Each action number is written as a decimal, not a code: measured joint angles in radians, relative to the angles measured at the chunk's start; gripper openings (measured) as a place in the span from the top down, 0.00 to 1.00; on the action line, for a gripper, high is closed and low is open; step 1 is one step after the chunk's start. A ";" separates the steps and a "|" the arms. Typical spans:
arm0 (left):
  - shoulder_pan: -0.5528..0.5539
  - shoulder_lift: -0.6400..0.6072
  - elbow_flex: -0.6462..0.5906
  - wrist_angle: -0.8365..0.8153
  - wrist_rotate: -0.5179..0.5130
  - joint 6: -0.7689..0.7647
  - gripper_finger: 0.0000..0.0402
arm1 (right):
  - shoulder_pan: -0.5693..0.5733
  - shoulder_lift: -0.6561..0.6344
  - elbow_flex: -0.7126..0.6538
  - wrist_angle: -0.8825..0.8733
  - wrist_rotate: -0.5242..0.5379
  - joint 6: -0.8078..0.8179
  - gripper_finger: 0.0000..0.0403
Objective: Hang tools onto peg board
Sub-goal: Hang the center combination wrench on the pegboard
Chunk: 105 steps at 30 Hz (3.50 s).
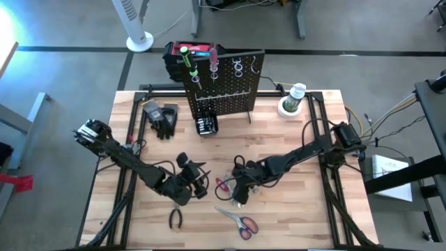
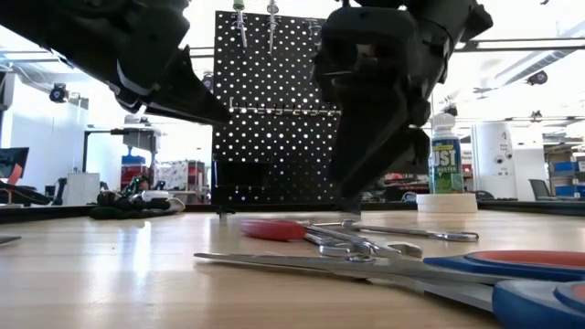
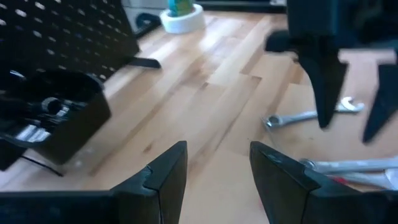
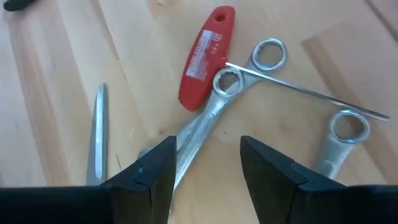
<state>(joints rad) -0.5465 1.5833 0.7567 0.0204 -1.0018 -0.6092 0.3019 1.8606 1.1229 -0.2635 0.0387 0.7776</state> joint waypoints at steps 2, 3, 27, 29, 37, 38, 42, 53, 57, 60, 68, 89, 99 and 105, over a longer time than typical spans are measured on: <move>0.000 0.000 0.000 0.000 -0.011 0.000 0.59 | 0.000 0.014 -0.001 0.034 0.006 0.002 0.58; 0.000 0.000 0.000 -0.001 -0.010 0.000 0.59 | 0.000 0.020 0.000 0.047 0.013 0.002 0.58; -0.010 0.003 0.000 -0.035 -0.036 -0.039 0.59 | -0.016 0.149 0.057 0.015 -0.055 -0.041 0.97; -0.011 0.003 0.000 -0.043 -0.036 -0.052 0.59 | -0.022 0.150 0.056 0.017 -0.056 -0.053 0.95; -0.020 0.003 0.000 -0.047 -0.035 -0.066 0.59 | -0.039 0.132 0.053 -0.038 -0.041 -0.175 0.99; -0.021 0.003 0.000 -0.047 -0.035 -0.066 0.59 | -0.038 0.120 0.051 -0.046 -0.027 -0.192 0.99; -0.024 0.003 -0.012 -0.045 -0.035 -0.076 0.59 | -0.018 0.049 0.044 -0.107 0.063 -0.230 1.00; 0.023 0.003 -0.117 0.086 -0.168 -0.116 0.61 | -0.074 -0.367 0.018 -0.104 0.280 -0.453 1.00; 0.059 0.007 -0.125 0.111 -0.167 -0.118 0.61 | -0.172 -0.505 0.015 -0.108 0.253 -0.549 1.00; 0.073 0.007 -0.122 0.111 -0.167 -0.117 0.61 | -0.259 -0.603 0.015 -0.096 0.253 -0.593 1.00; 0.115 0.007 -0.117 0.113 -0.146 -0.127 0.61 | -0.548 -0.698 -0.019 -0.008 0.040 -0.668 1.00; 0.158 0.007 -0.117 0.113 -0.060 -0.160 0.61 | -0.963 -0.714 -0.049 0.170 -0.427 -0.554 1.00; 0.177 0.007 -0.118 0.113 -0.055 -0.160 0.61 | -1.056 -0.671 -0.061 0.204 -0.568 -0.507 1.00; 0.180 0.007 -0.118 0.113 -0.032 -0.160 0.61 | -1.086 -0.650 -0.089 0.257 -0.622 -0.477 1.00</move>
<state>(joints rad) -0.3660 1.5906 0.6388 0.1333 -1.0335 -0.7695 -0.7836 1.2102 1.0341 -0.0067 -0.5837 0.3002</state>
